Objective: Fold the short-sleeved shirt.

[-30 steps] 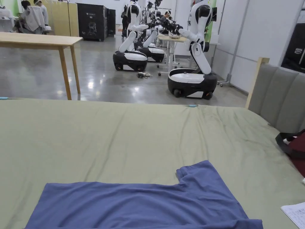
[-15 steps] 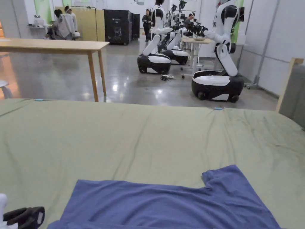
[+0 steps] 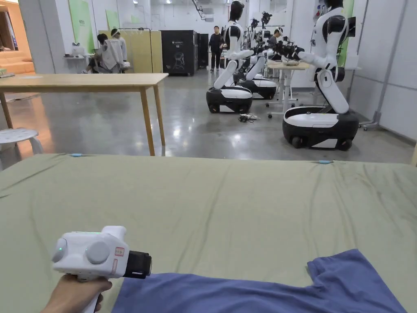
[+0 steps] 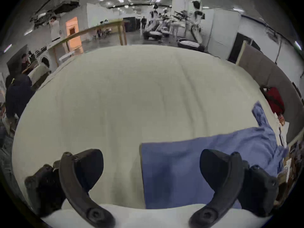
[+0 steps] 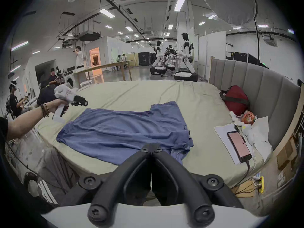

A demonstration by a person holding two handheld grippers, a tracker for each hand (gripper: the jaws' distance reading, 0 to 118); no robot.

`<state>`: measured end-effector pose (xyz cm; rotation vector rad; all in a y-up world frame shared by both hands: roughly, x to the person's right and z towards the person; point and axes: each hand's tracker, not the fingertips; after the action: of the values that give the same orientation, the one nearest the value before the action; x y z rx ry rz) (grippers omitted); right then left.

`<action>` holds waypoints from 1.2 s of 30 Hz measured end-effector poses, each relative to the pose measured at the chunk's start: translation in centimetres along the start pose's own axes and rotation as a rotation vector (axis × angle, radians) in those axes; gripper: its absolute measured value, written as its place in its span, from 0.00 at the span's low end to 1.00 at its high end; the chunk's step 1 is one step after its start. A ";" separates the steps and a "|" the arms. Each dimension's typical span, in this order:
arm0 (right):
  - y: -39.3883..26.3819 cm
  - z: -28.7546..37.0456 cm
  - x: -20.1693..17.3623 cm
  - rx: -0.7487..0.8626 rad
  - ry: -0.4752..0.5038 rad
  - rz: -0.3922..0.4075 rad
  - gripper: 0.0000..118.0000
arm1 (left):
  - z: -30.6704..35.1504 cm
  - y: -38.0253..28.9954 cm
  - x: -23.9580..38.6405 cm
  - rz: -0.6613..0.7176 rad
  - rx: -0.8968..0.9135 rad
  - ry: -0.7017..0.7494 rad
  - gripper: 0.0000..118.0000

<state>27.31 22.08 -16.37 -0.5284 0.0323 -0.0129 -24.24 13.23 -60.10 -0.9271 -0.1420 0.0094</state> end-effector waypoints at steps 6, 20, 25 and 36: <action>-0.1 -1.1 -0.1 -0.047 -0.015 0.008 0.00 | -2.9 -0.1 1.1 -0.008 -0.075 -0.031 0.98; -0.6 -2.0 -0.7 -0.089 0.029 0.011 0.00 | -0.5 -2.2 3.9 -0.139 -0.011 -0.101 0.02; 0.8 -3.3 0.6 -0.095 0.049 0.021 0.00 | 0.6 -2.5 4.4 -0.182 0.006 -0.062 0.02; 10.9 -24.4 9.9 -0.218 -0.015 -0.017 1.00 | 2.0 -2.7 5.0 -0.161 0.046 -0.091 0.02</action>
<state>36.46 19.00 -43.25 -0.7469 0.0151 -0.0219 -19.70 13.59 -56.17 -0.8671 -0.2998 -0.0943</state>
